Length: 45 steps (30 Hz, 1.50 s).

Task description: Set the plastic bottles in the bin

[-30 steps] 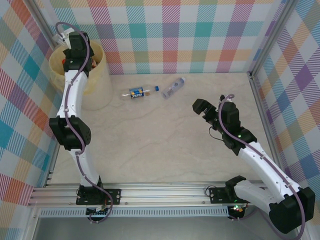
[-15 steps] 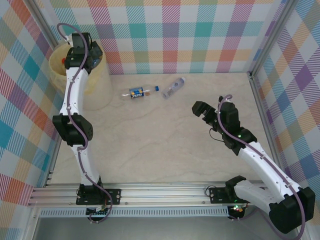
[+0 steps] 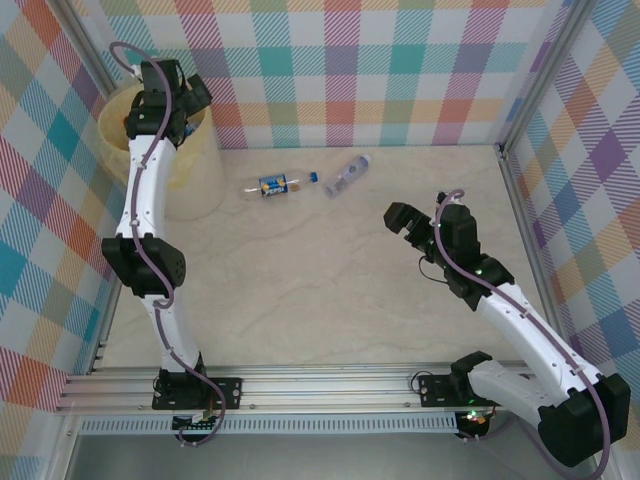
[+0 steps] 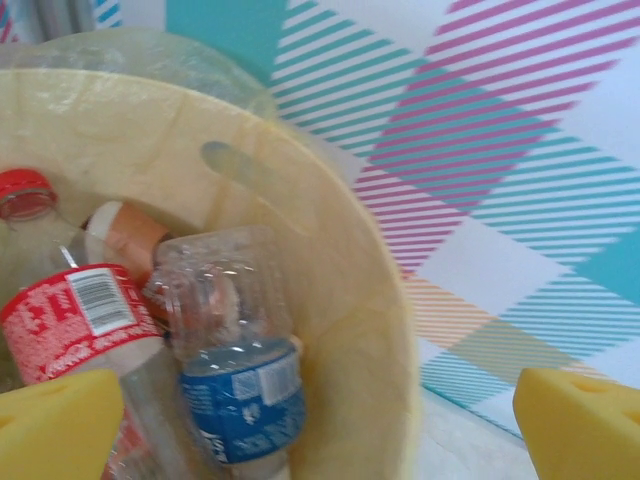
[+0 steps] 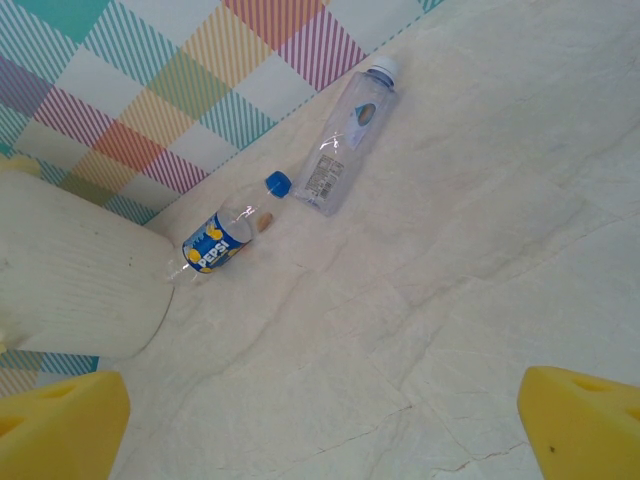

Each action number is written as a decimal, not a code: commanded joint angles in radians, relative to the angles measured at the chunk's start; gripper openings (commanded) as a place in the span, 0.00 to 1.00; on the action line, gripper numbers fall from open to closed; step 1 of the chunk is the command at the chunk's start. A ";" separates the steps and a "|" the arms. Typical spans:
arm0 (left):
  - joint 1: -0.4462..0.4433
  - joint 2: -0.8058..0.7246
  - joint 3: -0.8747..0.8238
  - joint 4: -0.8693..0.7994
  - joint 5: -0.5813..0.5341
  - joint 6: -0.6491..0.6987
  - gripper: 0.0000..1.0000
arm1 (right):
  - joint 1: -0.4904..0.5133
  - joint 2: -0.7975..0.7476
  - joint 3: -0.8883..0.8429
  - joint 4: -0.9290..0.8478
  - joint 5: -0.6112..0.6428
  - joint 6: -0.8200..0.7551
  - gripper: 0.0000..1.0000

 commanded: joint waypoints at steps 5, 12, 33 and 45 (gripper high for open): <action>-0.148 -0.129 -0.102 0.096 0.023 0.038 1.00 | 0.000 -0.023 -0.011 0.014 0.009 0.019 1.00; -0.293 -0.121 -0.204 0.201 0.039 0.163 1.00 | -0.001 -0.035 -0.040 0.026 0.021 0.027 1.00; -0.351 0.307 -0.086 0.072 0.180 0.741 1.00 | -0.001 -0.083 -0.039 -0.069 0.061 -0.053 1.00; -0.311 0.362 -0.082 -0.067 0.154 1.068 1.00 | 0.000 -0.059 -0.033 -0.070 0.062 -0.067 1.00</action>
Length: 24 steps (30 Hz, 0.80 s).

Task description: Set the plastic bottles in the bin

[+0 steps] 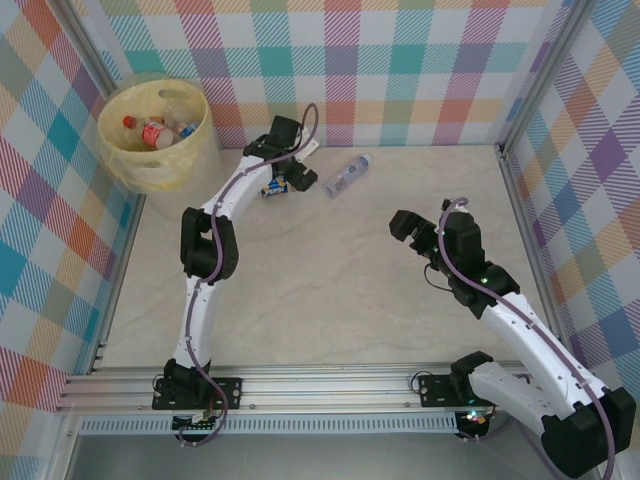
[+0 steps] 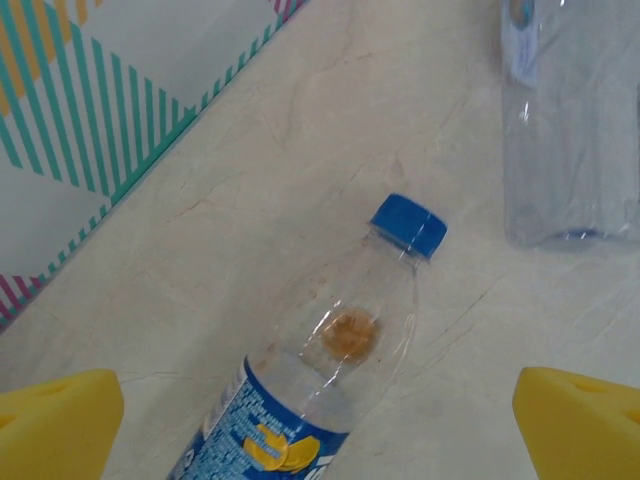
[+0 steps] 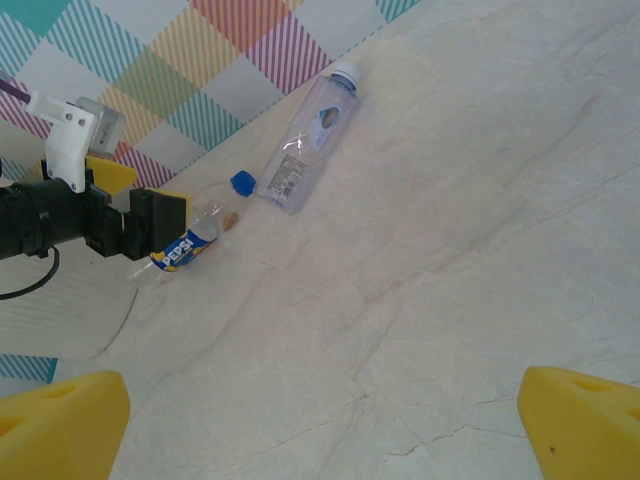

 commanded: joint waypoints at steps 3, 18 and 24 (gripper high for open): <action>0.035 0.034 0.006 -0.091 -0.060 0.189 1.00 | 0.000 0.012 0.001 -0.005 0.012 -0.030 1.00; 0.100 0.113 0.007 -0.072 -0.007 0.266 0.96 | 0.001 0.087 0.042 -0.024 0.032 -0.047 1.00; 0.108 0.166 0.068 -0.125 0.092 0.192 0.80 | 0.000 0.129 0.075 -0.029 0.034 -0.052 1.00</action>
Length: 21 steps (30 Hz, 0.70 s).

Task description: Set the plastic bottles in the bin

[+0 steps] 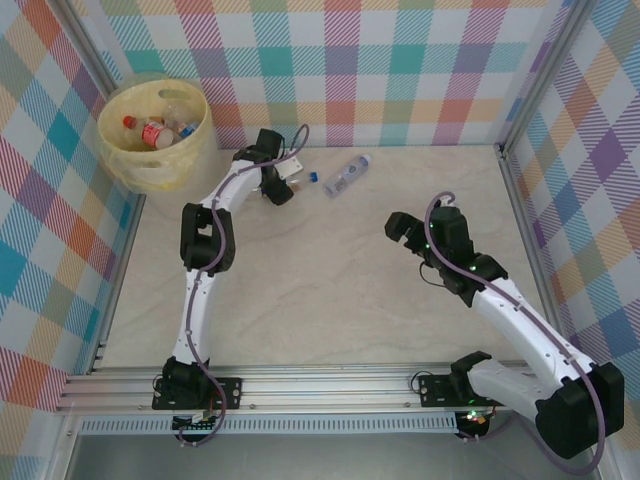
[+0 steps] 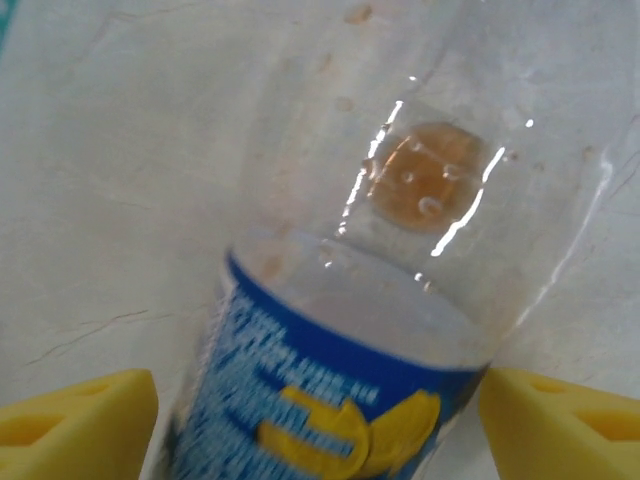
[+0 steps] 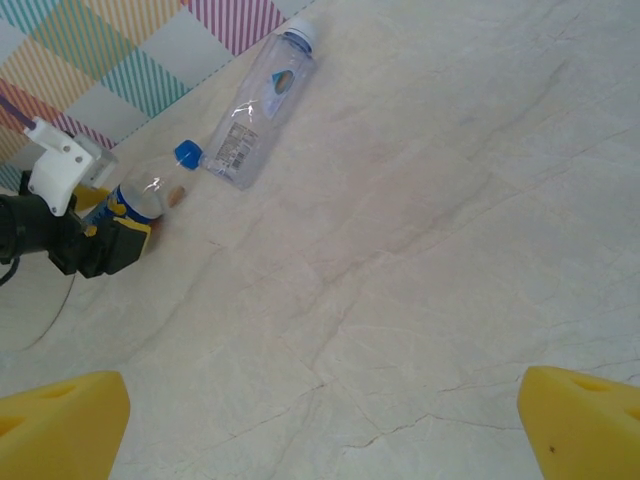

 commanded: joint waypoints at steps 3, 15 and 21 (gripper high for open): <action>0.008 0.024 0.062 -0.098 0.113 -0.058 0.71 | -0.001 0.035 0.078 -0.009 0.007 -0.044 1.00; -0.011 -0.075 0.017 -0.160 0.165 -0.242 0.44 | -0.001 0.088 0.162 0.015 -0.112 -0.109 1.00; -0.012 -0.210 -0.097 -0.112 0.284 -0.425 0.41 | 0.001 0.081 0.109 0.190 -0.327 -0.131 1.00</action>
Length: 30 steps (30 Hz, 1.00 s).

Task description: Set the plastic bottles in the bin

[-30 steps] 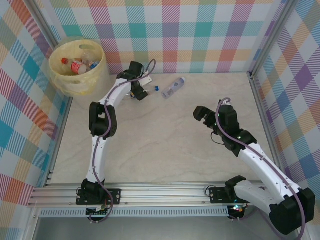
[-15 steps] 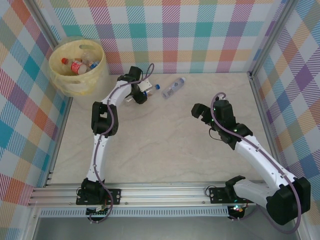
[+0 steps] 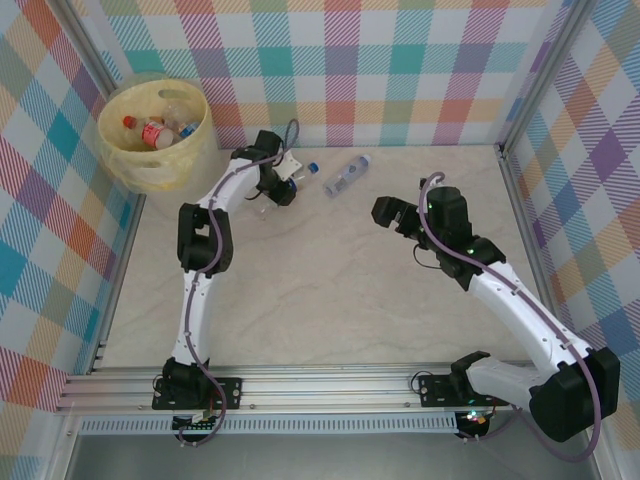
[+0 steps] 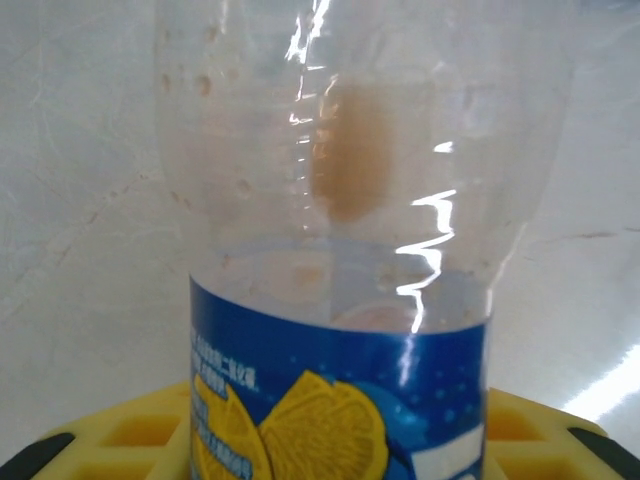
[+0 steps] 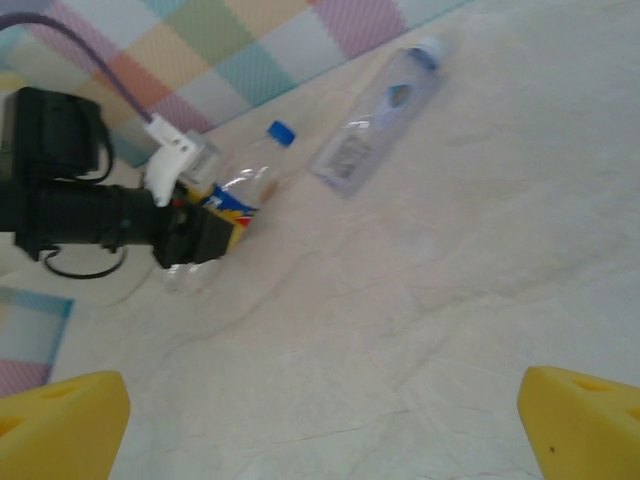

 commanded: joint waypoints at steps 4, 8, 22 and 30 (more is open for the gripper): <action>-0.005 -0.264 -0.208 0.118 0.127 -0.252 0.40 | 0.001 0.002 -0.029 0.166 -0.205 -0.032 1.00; -0.005 -0.406 -0.345 0.224 0.113 -0.403 0.37 | 0.002 0.003 -0.031 0.167 -0.229 -0.044 1.00; 0.003 -0.771 -0.426 0.334 -0.126 -0.637 0.40 | 0.003 -0.035 -0.068 0.189 -0.237 -0.009 1.00; 0.050 -0.808 -0.335 0.359 -0.402 -0.645 0.42 | 0.003 -0.046 -0.074 0.175 -0.230 0.002 1.00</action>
